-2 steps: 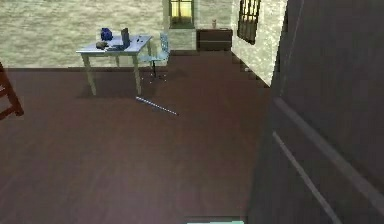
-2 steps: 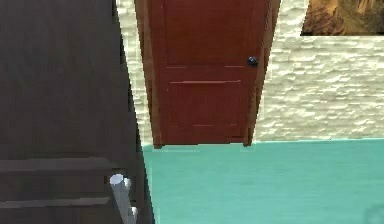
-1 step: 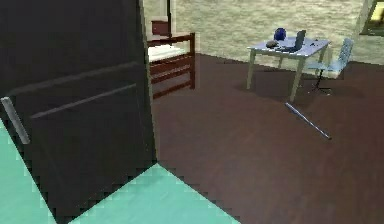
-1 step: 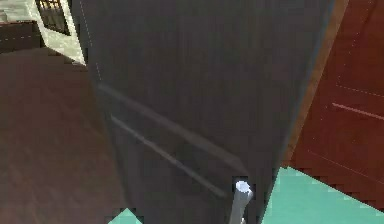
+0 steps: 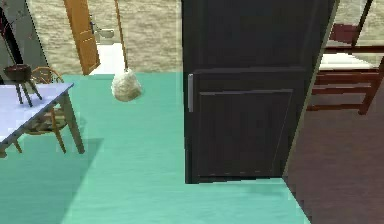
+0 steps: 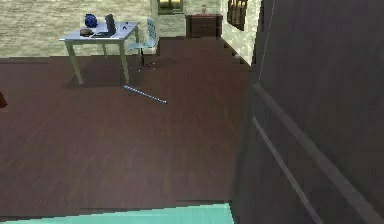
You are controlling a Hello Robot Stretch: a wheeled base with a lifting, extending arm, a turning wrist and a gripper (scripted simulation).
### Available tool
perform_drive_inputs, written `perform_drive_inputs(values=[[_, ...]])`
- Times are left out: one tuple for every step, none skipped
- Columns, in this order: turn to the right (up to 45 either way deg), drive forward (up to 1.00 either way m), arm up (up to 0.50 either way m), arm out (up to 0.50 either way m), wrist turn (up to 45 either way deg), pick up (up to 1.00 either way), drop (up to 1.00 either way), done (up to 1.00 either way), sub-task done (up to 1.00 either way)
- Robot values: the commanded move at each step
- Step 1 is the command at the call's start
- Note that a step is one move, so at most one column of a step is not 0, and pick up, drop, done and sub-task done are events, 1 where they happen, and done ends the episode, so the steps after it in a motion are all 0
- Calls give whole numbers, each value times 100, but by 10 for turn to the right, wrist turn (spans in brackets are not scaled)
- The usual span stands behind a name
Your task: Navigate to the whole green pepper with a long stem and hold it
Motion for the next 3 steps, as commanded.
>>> perform_drive_inputs(values=[[-270,0,0,0,0,0,0,0,0],[0,100,0,0,0,0,0,0,0],[-90,0,0,0,0,0,0,0,0]])
